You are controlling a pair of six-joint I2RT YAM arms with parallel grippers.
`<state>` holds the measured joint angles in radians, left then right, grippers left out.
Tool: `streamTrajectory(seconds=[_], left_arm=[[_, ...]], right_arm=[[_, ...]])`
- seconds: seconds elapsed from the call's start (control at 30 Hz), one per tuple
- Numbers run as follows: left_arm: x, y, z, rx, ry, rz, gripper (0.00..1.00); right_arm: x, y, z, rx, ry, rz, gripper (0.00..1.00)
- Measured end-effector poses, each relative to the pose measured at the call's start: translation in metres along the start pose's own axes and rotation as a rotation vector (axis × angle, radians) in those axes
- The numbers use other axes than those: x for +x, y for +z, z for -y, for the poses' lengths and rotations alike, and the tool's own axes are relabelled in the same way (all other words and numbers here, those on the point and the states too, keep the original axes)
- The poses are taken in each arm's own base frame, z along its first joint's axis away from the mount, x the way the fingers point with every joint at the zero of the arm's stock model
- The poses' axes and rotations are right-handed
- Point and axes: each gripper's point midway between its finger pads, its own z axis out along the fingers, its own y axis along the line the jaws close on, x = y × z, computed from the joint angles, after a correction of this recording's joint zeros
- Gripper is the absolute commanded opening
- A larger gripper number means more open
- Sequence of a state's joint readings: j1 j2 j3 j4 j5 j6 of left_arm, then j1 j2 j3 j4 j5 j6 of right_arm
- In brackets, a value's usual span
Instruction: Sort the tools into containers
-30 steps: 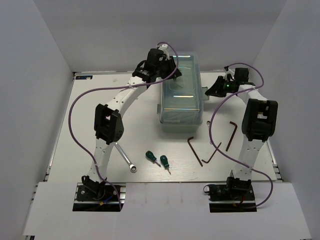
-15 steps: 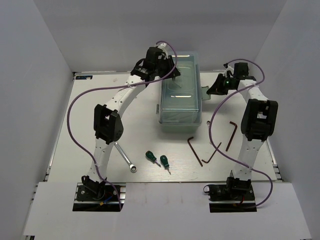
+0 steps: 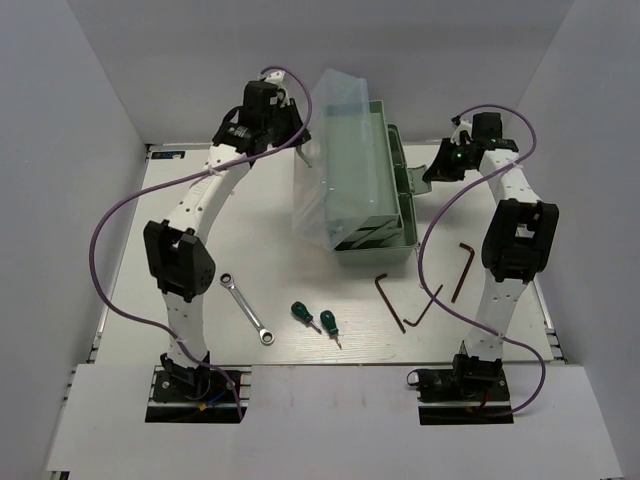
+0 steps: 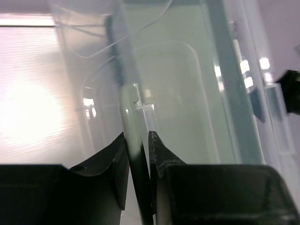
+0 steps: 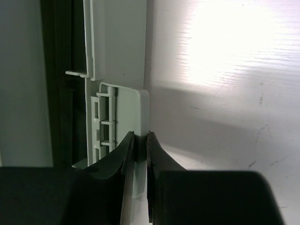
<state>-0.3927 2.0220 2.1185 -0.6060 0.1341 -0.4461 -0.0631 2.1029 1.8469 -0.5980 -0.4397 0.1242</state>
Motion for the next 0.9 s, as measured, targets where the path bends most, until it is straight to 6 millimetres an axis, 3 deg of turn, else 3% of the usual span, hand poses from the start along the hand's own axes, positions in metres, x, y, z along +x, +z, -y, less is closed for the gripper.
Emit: streamTrajectory(seconds=[0.23, 0.37, 0.4, 0.47, 0.5, 0.6, 0.8, 0.9], left_arm=[[0.027, -0.027, -0.056, -0.192, 0.057, -0.036, 0.0], [0.043, -0.04, -0.07, -0.214, 0.042, -0.039, 0.19], [0.046, -0.042, -0.072, -0.215, 0.04, -0.037, 0.35], [0.051, -0.046, -0.075, -0.221, 0.053, -0.031, 0.52], [0.055, -0.048, -0.081, -0.237, 0.068, -0.039, 0.68], [0.083, -0.055, -0.109, -0.307, 0.075, -0.092, 0.84], [0.147, -0.068, -0.154, -0.398, 0.037, -0.224, 0.87], [0.157, -0.074, -0.164, -0.419, 0.019, -0.239, 0.87]], right_arm=[[-0.006, -0.007, 0.007, 0.046, -0.032, 0.007, 0.0], [-0.01, -0.009, 0.005, 0.038, -0.047, 0.015, 0.0], [-0.011, -0.009, 0.004, 0.032, -0.05, 0.017, 0.0], [-0.011, -0.01, 0.002, 0.027, -0.054, 0.014, 0.0], [-0.011, -0.01, 0.003, 0.032, -0.058, 0.013, 0.0], [-0.012, -0.012, 0.01, 0.048, -0.066, 0.017, 0.0], [-0.011, -0.016, 0.019, 0.063, -0.064, 0.013, 0.0], [-0.012, -0.017, 0.02, 0.063, -0.063, 0.014, 0.0]])
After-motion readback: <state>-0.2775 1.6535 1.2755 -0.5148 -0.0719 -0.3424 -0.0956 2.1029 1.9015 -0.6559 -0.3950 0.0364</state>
